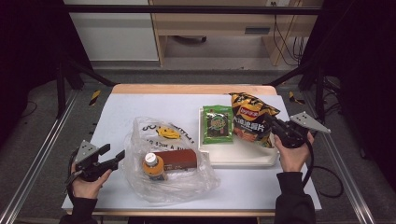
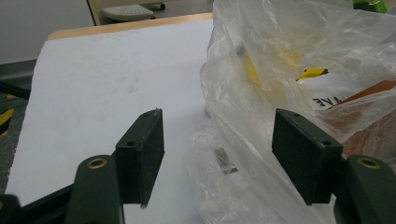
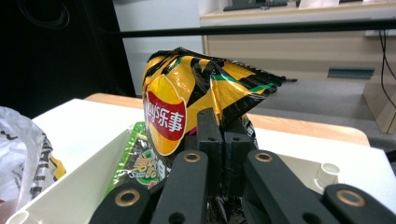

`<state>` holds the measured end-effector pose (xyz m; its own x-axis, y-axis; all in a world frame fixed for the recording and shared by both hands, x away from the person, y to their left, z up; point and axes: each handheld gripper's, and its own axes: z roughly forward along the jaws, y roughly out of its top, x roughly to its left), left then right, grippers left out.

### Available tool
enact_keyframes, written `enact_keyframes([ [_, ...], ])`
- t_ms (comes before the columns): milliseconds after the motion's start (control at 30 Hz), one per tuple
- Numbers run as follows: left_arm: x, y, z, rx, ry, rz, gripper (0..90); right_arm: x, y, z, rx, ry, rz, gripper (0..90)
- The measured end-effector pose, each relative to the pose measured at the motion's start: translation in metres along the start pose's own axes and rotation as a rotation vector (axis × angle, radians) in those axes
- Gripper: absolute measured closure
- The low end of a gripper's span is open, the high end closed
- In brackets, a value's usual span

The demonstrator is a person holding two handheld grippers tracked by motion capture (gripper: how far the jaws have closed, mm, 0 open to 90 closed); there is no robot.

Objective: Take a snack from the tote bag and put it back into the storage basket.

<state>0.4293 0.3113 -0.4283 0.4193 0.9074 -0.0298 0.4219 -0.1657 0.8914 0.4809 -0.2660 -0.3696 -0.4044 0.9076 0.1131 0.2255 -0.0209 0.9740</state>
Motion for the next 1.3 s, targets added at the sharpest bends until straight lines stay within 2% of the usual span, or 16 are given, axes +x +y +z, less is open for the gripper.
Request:
enact_keyframes([
  [233,0.0,0.0,0.0,0.001,-0.001,-0.001,33.5,-0.005,-0.005,0.01,0.027,-0.009,0.011,88.5],
  [433,0.0,-0.001,0.001,0.005,-0.005,-0.002,33.3,-0.013,-0.008,0.016,0.028,-0.033,0.029,86.9],
  [600,0.0,-0.002,0.003,0.012,-0.007,-0.002,33.2,-0.019,-0.009,0.024,0.029,-0.075,0.016,83.5],
  [800,0.0,-0.002,0.004,0.014,-0.006,0.001,33.2,-0.023,-0.012,0.034,0.042,-0.138,-0.024,77.3],
  [933,0.0,-0.002,0.004,0.013,-0.006,0.0,33.2,-0.025,-0.013,0.041,0.037,-0.183,-0.045,66.2],
  [1067,0.001,-0.003,0.005,0.018,-0.005,0.004,33.2,-0.029,-0.013,0.047,0.063,-0.224,-0.052,54.4],
  [1300,0.001,-0.003,0.005,0.019,-0.005,-0.001,33.2,-0.026,-0.008,0.038,0.061,-0.263,-0.05,41.8],
])
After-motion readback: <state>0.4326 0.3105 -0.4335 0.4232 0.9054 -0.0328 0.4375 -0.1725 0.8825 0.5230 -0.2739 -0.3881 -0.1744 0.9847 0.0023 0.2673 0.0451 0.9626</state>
